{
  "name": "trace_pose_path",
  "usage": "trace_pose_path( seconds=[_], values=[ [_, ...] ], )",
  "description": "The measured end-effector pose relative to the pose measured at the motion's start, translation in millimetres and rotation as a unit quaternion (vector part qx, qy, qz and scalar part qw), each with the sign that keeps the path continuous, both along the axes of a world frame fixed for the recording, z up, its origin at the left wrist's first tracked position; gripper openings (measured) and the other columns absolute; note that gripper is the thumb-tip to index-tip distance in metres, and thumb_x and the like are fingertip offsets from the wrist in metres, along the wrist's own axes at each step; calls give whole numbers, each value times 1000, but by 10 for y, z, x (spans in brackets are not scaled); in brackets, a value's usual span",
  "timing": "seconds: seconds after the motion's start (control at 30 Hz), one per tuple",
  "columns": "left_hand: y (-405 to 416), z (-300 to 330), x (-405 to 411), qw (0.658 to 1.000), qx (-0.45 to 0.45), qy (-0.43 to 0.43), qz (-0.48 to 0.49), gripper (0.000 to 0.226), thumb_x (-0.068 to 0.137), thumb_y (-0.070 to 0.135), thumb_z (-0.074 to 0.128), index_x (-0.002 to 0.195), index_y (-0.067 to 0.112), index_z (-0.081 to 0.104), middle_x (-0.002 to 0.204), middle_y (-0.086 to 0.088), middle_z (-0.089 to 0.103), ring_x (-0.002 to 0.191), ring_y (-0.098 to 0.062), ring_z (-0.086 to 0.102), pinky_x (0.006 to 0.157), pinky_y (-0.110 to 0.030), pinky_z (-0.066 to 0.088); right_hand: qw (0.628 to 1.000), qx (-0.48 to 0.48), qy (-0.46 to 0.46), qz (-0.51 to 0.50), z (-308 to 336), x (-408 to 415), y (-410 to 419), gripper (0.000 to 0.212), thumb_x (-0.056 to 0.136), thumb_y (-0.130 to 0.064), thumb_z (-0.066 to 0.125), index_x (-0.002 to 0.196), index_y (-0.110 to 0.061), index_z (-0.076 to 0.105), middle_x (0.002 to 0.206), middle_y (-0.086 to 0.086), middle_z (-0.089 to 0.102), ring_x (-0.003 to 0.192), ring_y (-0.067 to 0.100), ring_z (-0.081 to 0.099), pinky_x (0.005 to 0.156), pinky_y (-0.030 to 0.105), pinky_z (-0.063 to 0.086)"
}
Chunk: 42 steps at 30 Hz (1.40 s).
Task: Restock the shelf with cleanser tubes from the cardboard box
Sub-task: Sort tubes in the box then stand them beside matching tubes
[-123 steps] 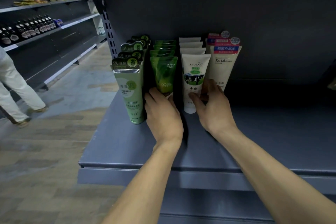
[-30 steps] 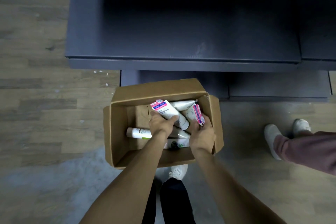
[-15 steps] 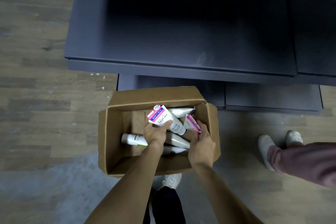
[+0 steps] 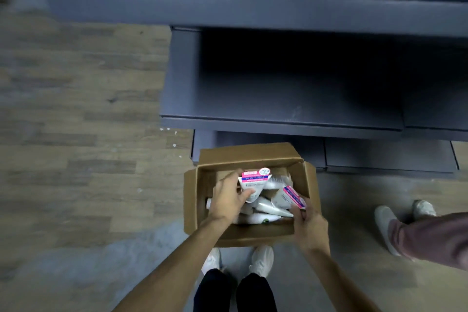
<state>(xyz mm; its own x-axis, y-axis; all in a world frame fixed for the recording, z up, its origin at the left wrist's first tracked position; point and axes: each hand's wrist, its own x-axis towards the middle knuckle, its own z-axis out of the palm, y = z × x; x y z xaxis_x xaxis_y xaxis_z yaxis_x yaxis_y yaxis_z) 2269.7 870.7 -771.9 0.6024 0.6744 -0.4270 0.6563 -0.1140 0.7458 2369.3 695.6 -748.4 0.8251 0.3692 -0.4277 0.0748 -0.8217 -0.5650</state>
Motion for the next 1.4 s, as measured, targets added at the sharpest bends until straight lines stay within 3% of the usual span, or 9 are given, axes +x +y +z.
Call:
trace_pose_path(
  seconds=[0.13, 0.2, 0.27, 0.33, 0.53, 0.77, 0.93, 1.13, 1.4],
  values=[
    [103, 550, -189, 998, 18, 2, -56, 42, 82, 24, 77, 120, 27, 58, 106, 6, 71, 97, -6, 68, 88, -34, 57, 1000, 11, -13, 3, 495, -63, 32, 22, 96, -24, 59, 110, -9, 63, 92, 12, 76, 91, 38, 70, 74, 38, 49],
    [166, 899, -190, 995, 35, -2, -97, 43, 85, 26, 75, 123, 30, 57, 113, 9, 69, 99, -5, 66, 89, -32, 56, 999, 27, -21, 4, 851, -67, 66, 16, 95, -27, 59, 107, -15, 61, 82, -2, 76, 83, 24, 72, 69, 30, 50],
    [229, 1276, -158, 989, 57, -7, -133, 45, 87, 27, 72, 129, 26, 55, 119, 8, 66, 99, -4, 64, 88, -20, 53, 998, 59, -22, 9, 1238, -56, 100, 14, 95, -24, 61, 109, -26, 58, 73, -14, 72, 72, -3, 68, 66, 13, 47],
    [272, 1656, -125, 984, 80, -26, -160, 40, 89, 27, 71, 126, 24, 57, 112, 12, 64, 93, 1, 58, 79, -5, 43, 995, 86, -36, 32, 1605, -28, 122, 18, 95, -22, 62, 110, -30, 56, 74, -19, 72, 70, -12, 66, 66, 8, 49],
    [422, 2649, -138, 970, 126, -108, -175, 39, 80, 49, 72, 112, 35, 55, 104, 18, 67, 98, -6, 62, 88, -38, 53, 978, 150, -89, 112, 2859, 137, 199, 8, 96, -28, 61, 93, -32, 55, 75, -15, 72, 66, 4, 69, 65, 34, 58],
    [717, 4069, -64, 934, 198, -247, -167, 28, 77, 25, 79, 102, 29, 66, 94, 17, 73, 89, 3, 67, 83, -27, 55, 945, 243, -182, 125, 4133, 297, 437, 5, 96, -23, 60, 100, -22, 57, 84, 1, 72, 75, 25, 68, 66, 39, 54],
    [908, 4667, -28, 923, 234, -268, -149, 38, 77, 17, 80, 112, 24, 67, 96, 13, 74, 91, 3, 67, 82, -18, 54, 932, 277, -195, 127, 4663, 376, 608, 9, 97, -23, 59, 105, -22, 55, 91, -11, 72, 78, -3, 69, 64, 11, 51],
    [957, 4917, 74, 919, 266, -262, -128, 43, 76, 18, 82, 114, 29, 65, 95, 14, 73, 86, -1, 67, 79, -20, 54, 924, 288, -204, 146, 4983, 595, 742, 12, 96, -27, 57, 108, -25, 56, 89, -8, 72, 80, 5, 71, 76, 39, 57],
    [994, 4935, 369, 942, 258, -205, -61, 32, 76, 17, 80, 105, 23, 68, 94, 9, 72, 87, -6, 66, 74, -19, 48, 933, 260, -186, 168, 4954, 1049, 820, 14, 98, -27, 56, 111, -22, 54, 100, -7, 72, 87, 5, 68, 79, 37, 56]
  ],
)
